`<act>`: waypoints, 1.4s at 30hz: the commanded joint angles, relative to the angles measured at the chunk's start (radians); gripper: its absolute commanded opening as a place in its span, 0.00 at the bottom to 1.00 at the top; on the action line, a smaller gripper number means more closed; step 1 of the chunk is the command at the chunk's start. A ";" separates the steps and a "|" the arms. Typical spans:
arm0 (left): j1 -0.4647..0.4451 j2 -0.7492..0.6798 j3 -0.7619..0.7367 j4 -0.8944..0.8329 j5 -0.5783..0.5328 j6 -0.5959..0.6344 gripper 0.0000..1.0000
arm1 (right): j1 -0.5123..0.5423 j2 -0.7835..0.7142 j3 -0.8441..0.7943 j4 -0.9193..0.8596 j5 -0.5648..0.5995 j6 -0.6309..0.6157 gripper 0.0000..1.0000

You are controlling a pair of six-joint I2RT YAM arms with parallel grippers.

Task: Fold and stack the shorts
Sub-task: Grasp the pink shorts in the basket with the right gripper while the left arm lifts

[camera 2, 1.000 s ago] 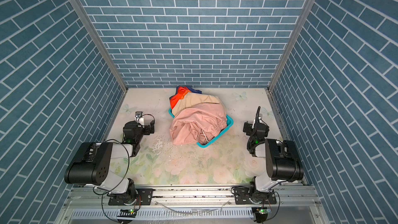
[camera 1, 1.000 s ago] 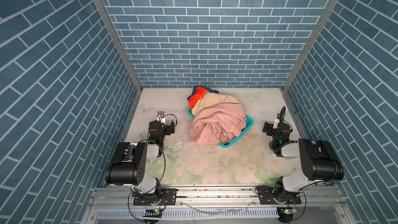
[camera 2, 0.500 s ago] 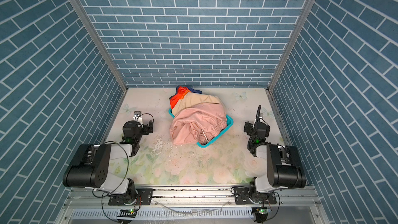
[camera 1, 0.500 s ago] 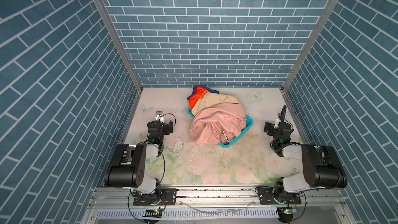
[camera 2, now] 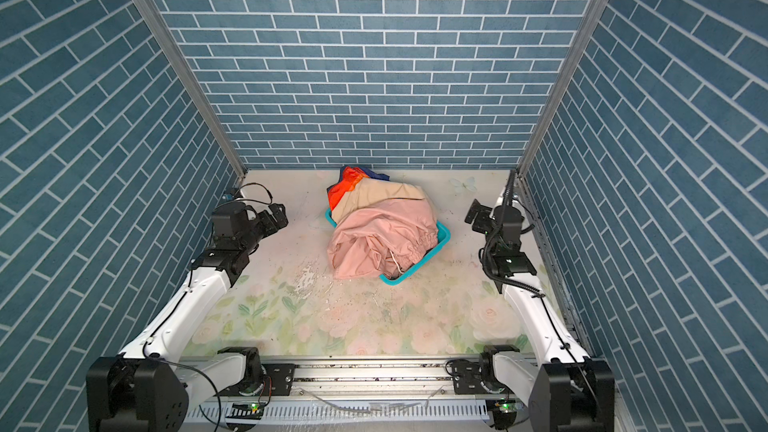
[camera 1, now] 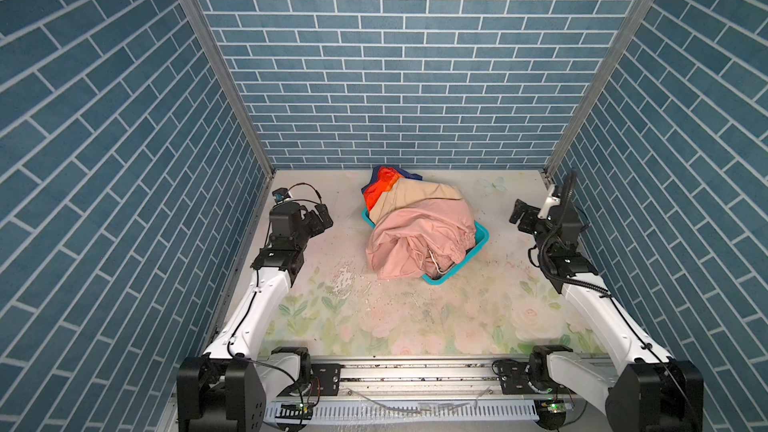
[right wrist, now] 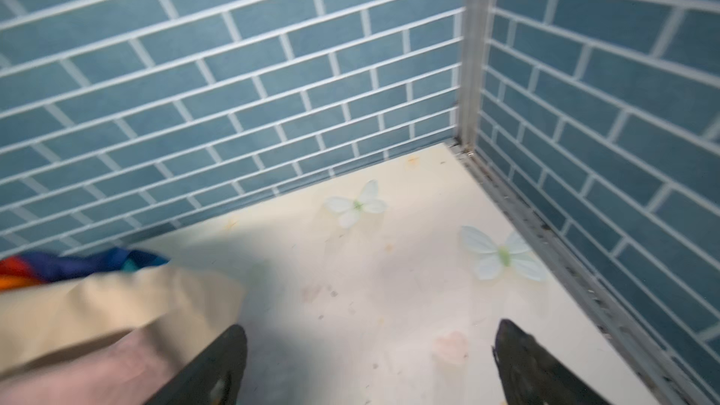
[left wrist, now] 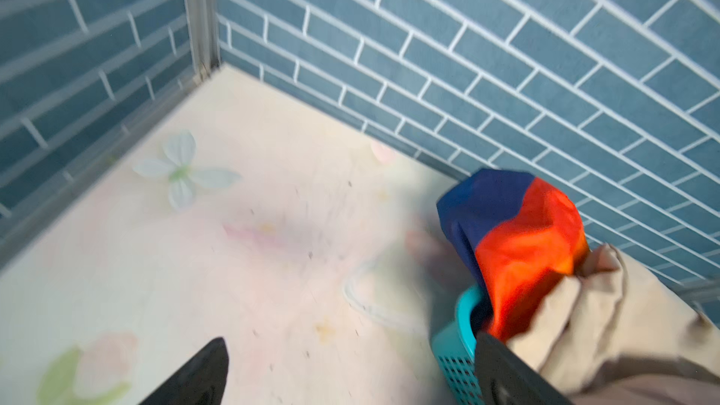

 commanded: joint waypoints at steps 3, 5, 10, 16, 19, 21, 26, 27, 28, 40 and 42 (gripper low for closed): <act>-0.044 -0.088 -0.069 -0.117 0.157 -0.303 0.99 | 0.286 0.095 0.193 -0.273 -0.008 -0.083 0.99; -0.074 -0.125 -0.074 -0.128 0.149 -0.345 1.00 | 0.397 0.154 0.244 -0.310 -0.006 -0.091 0.99; -0.130 -0.188 -0.069 -0.198 0.167 -0.377 1.00 | 0.640 0.333 0.382 -0.360 0.010 -0.108 0.99; -0.131 -0.233 -0.105 -0.270 0.204 -0.372 0.99 | 0.824 0.516 0.471 -0.393 0.015 -0.110 0.97; -0.130 -0.260 -0.130 -0.277 0.210 -0.367 1.00 | 0.861 0.564 0.457 -0.370 0.027 -0.099 0.94; -0.130 -0.272 -0.148 -0.275 0.209 -0.367 1.00 | 0.860 0.601 0.453 -0.355 0.021 -0.097 0.91; -0.130 -0.278 -0.192 -0.241 0.234 -0.391 1.00 | 0.860 0.755 0.562 -0.450 0.061 -0.140 0.81; -0.130 -0.278 -0.195 -0.239 0.240 -0.393 1.00 | 0.859 0.787 0.584 -0.466 0.083 -0.137 0.79; -0.130 -0.278 -0.193 -0.244 0.245 -0.391 1.00 | 0.856 0.813 0.601 -0.484 0.110 -0.131 0.75; -0.156 -0.304 -0.173 -0.237 0.242 -0.354 1.00 | 0.733 0.847 0.591 -0.477 0.100 -0.059 0.00; -0.197 -0.283 -0.144 -0.227 0.226 -0.337 1.00 | 0.675 0.807 0.569 -0.468 0.094 -0.064 0.00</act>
